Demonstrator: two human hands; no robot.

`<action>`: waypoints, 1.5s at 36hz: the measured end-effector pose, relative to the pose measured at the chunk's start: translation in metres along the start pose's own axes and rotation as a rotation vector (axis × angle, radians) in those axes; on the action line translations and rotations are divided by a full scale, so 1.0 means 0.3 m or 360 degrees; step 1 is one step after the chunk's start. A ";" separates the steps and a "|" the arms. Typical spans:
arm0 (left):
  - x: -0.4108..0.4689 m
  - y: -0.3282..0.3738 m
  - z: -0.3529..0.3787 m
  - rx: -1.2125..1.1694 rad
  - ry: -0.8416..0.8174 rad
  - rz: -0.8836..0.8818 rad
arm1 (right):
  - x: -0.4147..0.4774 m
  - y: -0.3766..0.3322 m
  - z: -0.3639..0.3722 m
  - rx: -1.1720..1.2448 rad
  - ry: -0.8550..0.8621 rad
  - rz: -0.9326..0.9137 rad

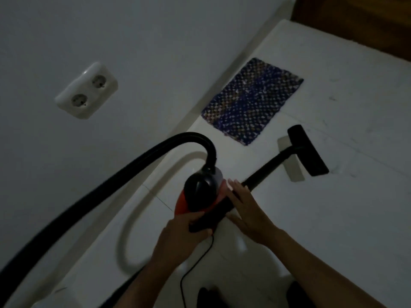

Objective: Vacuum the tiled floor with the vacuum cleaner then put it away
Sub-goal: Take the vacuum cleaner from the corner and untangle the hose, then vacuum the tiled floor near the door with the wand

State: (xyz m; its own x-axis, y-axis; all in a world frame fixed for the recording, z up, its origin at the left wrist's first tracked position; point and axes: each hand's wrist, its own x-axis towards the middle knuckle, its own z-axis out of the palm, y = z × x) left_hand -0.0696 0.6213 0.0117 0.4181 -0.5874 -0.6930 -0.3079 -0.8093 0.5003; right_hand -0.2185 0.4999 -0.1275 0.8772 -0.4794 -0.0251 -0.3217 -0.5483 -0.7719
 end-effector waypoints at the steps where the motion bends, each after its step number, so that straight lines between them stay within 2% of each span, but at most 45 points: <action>1: -0.011 0.007 0.027 -0.0034 -0.0010 -0.0020 | -0.034 -0.021 0.003 0.0169 0.0051 0.0146; 6: -0.039 0.043 0.139 -0.0152 -0.0099 -0.0071 | -0.089 -0.113 0.066 0.0978 0.0468 0.0987; 9: -0.041 0.066 0.174 -0.0205 -0.0186 0.0000 | -0.073 -0.130 0.090 0.1361 0.0662 0.1329; 14: -0.042 0.063 0.203 -0.0175 -0.0324 0.0035 | -0.082 -0.119 0.106 0.1973 0.1108 0.1497; 21: -0.034 0.032 0.191 -0.0039 -0.0589 0.0185 | -0.110 -0.111 0.117 0.2026 0.1370 0.1562; 24: -0.044 0.019 0.175 -0.0049 -0.0739 0.0181 | -0.121 -0.114 0.113 0.2097 0.1389 0.1540; 29: -0.081 -0.010 0.165 -0.0188 -0.0916 0.0024 | -0.128 -0.110 0.126 0.2186 0.1323 0.1556; 34: -0.097 -0.041 0.176 -0.0280 -0.0814 -0.0054 | -0.126 -0.120 0.170 0.2161 0.1124 0.1603; 38: -0.097 -0.078 0.169 -0.0428 -0.0725 -0.0236 | -0.117 -0.140 0.186 0.2124 0.0948 0.1546; 43: -0.105 -0.097 0.151 -0.0494 -0.0648 -0.0230 | -0.089 -0.157 0.198 0.2200 0.0866 0.1494; 48: -0.114 -0.101 0.166 -0.0578 -0.0564 -0.0231 | -0.055 -0.169 0.214 0.2352 0.0862 0.1446; 54: -0.097 -0.095 0.175 -0.0635 -0.0482 -0.0274 | -0.016 -0.149 0.239 0.2400 0.0928 0.1555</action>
State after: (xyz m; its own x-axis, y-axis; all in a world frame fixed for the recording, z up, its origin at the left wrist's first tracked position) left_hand -0.1180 0.6616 -0.0097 0.1502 -0.4662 -0.8718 0.1176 -0.8672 0.4840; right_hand -0.1827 0.5759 -0.1384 0.2859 -0.5273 -0.8002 0.2580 0.8465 -0.4656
